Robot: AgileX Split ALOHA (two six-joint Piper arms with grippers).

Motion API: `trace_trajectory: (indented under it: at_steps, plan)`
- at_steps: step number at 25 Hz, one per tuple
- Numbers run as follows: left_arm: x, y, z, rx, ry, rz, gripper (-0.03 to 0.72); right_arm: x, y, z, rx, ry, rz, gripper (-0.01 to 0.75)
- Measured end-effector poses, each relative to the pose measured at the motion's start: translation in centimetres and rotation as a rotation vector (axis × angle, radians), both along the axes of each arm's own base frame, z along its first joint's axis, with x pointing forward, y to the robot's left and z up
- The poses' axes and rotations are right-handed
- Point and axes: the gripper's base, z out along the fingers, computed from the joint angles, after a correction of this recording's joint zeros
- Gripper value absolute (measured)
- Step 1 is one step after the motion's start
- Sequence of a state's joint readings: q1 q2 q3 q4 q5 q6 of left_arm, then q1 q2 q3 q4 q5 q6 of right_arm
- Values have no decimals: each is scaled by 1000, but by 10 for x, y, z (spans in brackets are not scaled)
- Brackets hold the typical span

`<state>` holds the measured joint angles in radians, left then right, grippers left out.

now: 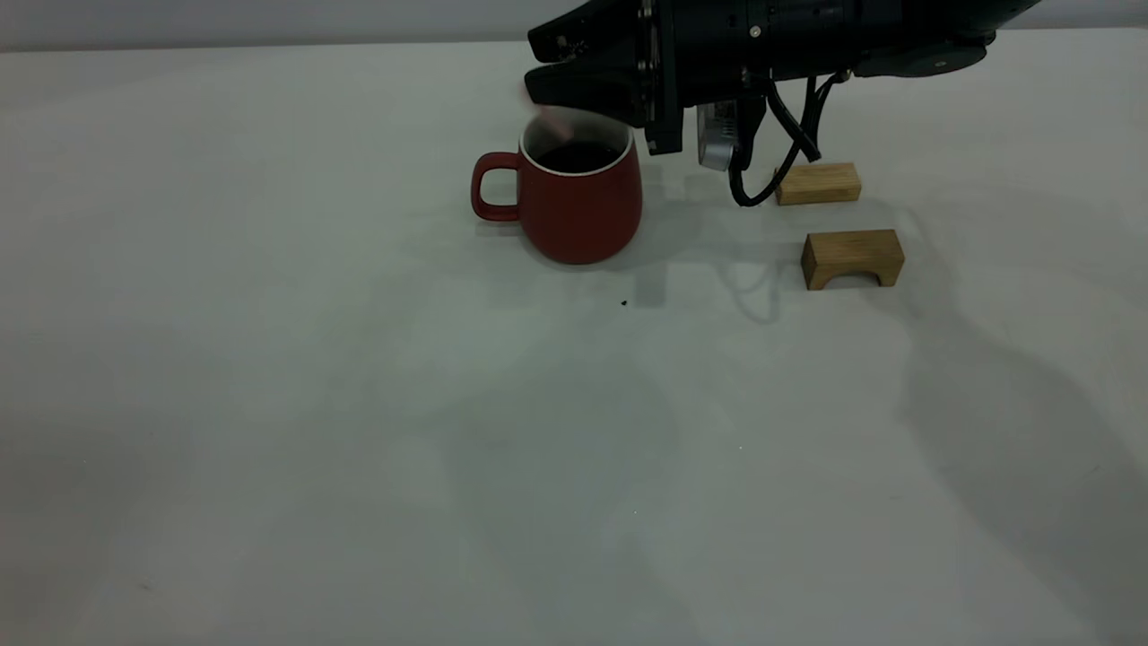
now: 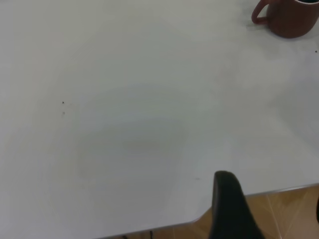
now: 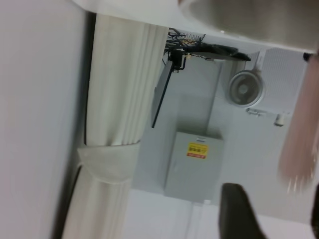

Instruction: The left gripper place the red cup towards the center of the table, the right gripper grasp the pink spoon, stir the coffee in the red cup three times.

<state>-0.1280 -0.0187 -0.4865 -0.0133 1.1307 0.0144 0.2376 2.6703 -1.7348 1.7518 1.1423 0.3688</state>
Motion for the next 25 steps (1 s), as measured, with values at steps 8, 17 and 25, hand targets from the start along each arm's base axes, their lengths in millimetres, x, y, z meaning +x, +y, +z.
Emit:
trace_trajectory:
  at_steps: [8, 17, 25]
  plan:
    - [0, 0, 0, 0, 0, 0, 482, -11, 7, 15, -128, -148, 183, 576]
    - [0, 0, 0, 0, 0, 0, 482, -35, -29, 72, -721, -522, 827, 567]
    - [0, 0, 0, 0, 0, 0, 482, -42, -82, 193, -1299, -844, 1107, 566]
